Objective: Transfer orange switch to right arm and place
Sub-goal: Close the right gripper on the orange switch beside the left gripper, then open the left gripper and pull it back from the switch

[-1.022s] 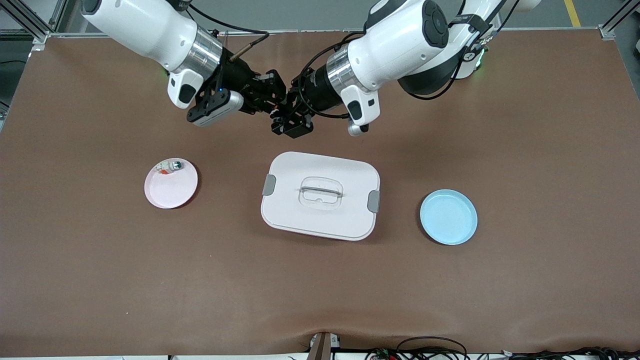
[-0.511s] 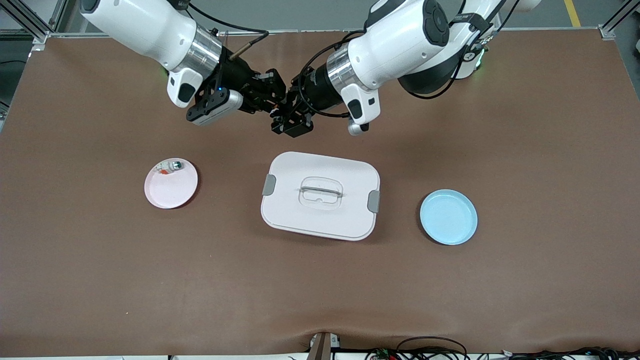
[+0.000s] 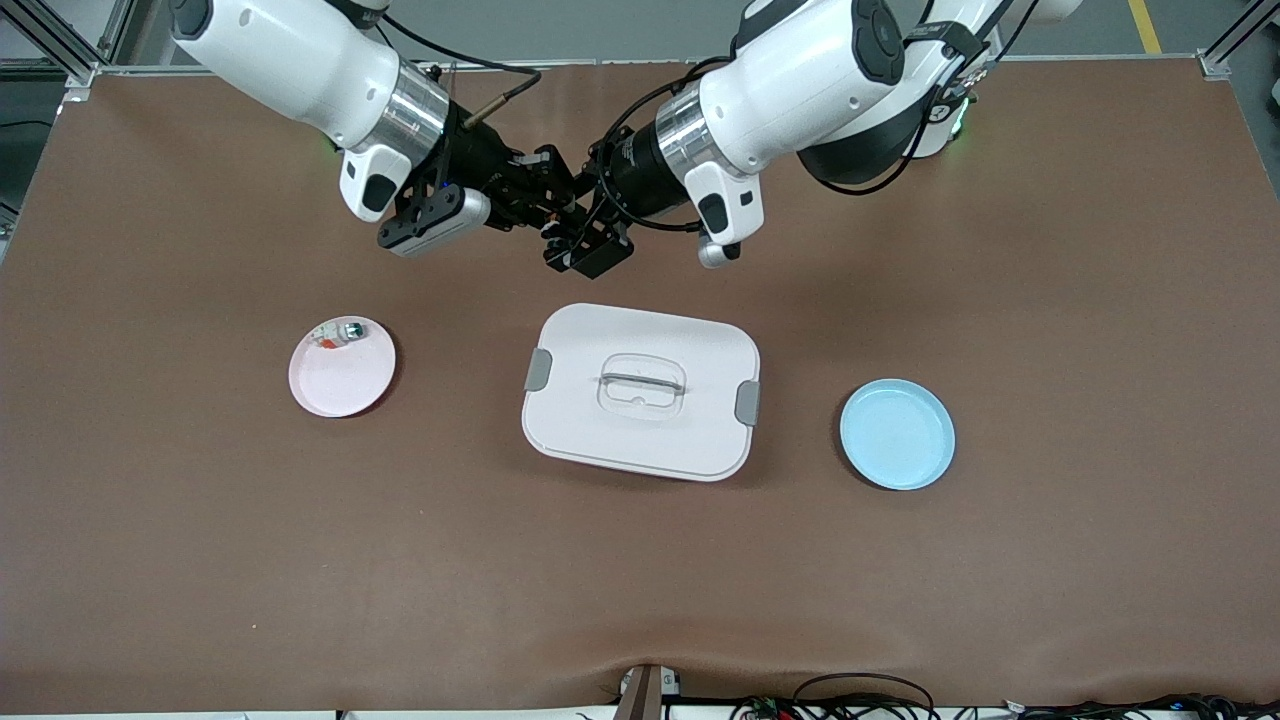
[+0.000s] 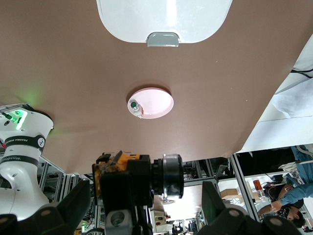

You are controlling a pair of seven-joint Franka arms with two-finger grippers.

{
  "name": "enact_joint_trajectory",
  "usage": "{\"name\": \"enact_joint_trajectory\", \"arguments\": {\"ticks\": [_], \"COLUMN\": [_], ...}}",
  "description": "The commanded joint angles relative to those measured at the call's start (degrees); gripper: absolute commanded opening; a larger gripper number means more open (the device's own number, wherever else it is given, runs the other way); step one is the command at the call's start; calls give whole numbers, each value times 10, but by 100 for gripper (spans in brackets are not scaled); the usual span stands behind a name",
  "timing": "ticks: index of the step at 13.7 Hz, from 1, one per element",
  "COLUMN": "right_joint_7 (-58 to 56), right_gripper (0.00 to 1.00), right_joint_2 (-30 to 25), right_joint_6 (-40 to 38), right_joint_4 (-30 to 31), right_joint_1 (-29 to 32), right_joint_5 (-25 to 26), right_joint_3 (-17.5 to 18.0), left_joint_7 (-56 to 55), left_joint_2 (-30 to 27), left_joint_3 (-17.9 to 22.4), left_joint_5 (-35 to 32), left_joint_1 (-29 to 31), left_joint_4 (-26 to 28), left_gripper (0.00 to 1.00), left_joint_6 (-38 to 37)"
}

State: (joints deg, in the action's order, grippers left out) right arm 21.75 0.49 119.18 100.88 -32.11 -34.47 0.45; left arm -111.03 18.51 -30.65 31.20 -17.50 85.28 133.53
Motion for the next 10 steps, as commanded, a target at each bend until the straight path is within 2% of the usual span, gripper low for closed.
{"name": "enact_joint_trajectory", "arguments": {"ticks": [1,4,6,7,9,10], "right_joint_7": [-64,-159,-208,-247,-298,-328], "right_gripper": [0,0,0,0,0,0], "right_joint_2": [-3,0,0,0,0,0], "right_joint_6": [0,-11,-19,-30,-67,-85], "right_joint_4": [1,2,2,2,2,2], "right_joint_1": [-8,-1,1,3,26,40], "right_joint_5": [33,50,105,132,143,151], "right_joint_3": [-6,-8,-9,-11,-12,-12], "left_joint_7": [-13,-10,-9,-9,-3,18], "left_joint_2": [-9,-24,-27,-28,-28,-36], "left_joint_3": [-1,2,2,2,2,2], "left_joint_5": [-9,-11,-11,-24,-60,-98], "left_joint_1": [5,24,47,58,68,74], "left_joint_4": [2,8,8,9,12,31], "left_gripper": [100,100,100,100,100,100], "left_joint_6": [-1,-13,-40,-51,-86,-118]}}
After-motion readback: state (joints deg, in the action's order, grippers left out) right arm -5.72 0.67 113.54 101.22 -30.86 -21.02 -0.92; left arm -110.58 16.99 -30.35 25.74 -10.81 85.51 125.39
